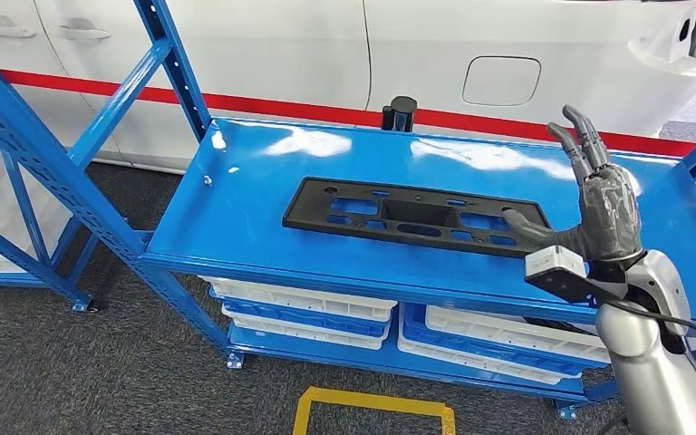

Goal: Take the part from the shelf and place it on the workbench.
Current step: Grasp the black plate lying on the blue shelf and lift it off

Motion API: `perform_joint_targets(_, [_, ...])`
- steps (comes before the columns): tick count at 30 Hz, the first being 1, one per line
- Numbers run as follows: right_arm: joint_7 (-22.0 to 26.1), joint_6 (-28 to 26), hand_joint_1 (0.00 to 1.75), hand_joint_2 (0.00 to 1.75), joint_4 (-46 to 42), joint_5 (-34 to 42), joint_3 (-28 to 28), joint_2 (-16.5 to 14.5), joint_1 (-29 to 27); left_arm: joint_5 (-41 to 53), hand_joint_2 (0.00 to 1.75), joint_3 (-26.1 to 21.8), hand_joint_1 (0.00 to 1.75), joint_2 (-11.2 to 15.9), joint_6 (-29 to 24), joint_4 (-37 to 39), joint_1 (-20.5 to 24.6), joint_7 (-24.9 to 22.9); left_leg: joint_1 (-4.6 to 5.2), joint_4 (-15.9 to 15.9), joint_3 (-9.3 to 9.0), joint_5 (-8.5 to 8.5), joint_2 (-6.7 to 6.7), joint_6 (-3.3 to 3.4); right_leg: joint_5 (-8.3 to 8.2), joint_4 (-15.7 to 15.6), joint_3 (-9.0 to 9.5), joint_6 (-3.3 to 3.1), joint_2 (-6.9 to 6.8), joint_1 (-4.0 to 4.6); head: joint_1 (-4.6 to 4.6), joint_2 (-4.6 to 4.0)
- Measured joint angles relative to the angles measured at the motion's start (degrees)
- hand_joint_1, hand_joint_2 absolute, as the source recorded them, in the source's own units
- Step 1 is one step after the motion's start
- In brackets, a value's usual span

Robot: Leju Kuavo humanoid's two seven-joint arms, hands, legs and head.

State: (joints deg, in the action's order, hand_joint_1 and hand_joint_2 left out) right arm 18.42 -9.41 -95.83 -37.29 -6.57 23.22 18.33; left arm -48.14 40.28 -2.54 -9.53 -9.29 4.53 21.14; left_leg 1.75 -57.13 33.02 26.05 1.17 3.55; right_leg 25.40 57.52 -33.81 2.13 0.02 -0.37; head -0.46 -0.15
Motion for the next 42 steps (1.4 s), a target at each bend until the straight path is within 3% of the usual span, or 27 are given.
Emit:
perform_joint_targets(6, [-0.72,0.9,0.0,1.75,-4.75,0.07,-0.59,2.04,-3.12,0.0,0.0,0.01,0.0,0.0,0.0,0.0,0.03,-0.02,0.17,-0.01,-0.05,0.03,-0.05,0.01,0.0,-0.02,0.02,0.0,0.04,-0.16,-0.01,0.0])
perform_joint_targets(14, [-4.34,8.48,0.0,1.75,-7.7,3.66,-3.01,6.55,-4.24,-0.54,0.0,0.02,0.0,-0.64,0.09,0.0,0.06,0.27,0.23,-0.01,-0.1,0.03,-0.04,0.02,0.0,-0.03,0.07,0.01,0.04,-0.21,-0.02,0.0])
perform_joint_targets(19, [-5.09,10.36,0.0,1.75,-7.63,5.83,-3.95,9.39,-4.23,-0.54,0.0,0.14,0.0,-1.72,-0.13,0.0,0.2,0.13,0.24,-0.02,-0.1,0.03,-0.04,0.02,0.0,-0.03,0.07,0.01,0.04,-0.21,-0.02,0.0])
perform_joint_targets(32, [-6.14,12.57,0.0,1.75,-7.13,7.16,-5.04,11.8,-3.98,-0.53,0.0,0.23,0.0,-2.3,0.01,0.0,0.37,-0.41,0.23,-0.01,-0.11,0.03,-0.04,0.02,0.0,-0.03,0.07,0.01,0.04,-0.21,-0.02,0.0])
perform_joint_targets(37, [-7.62,16.37,0.0,1.75,-4.47,12.06,-5.89,16.18,-2.68,0.3,0.0,0.78,0.0,-3.42,-0.61,-0.02,0.84,-1.98,0.33,-0.03,-0.13,0.01,0.0,0.05,-0.01,-0.04,0.08,0.01,0.01,-0.28,-0.02,0.0])
perform_joint_targets(42, [-9.36,17.52,0.0,1.75,-3.84,17.17,-4.94,22.22,-6.17,1.19,0.0,1.78,0.0,-3.72,-0.72,0.0,1.21,-2.87,0.4,-0.03,-0.12,0.07,0.03,0.16,0.0,-0.04,0.1,0.03,-0.01,-0.35,-0.02,0.0])
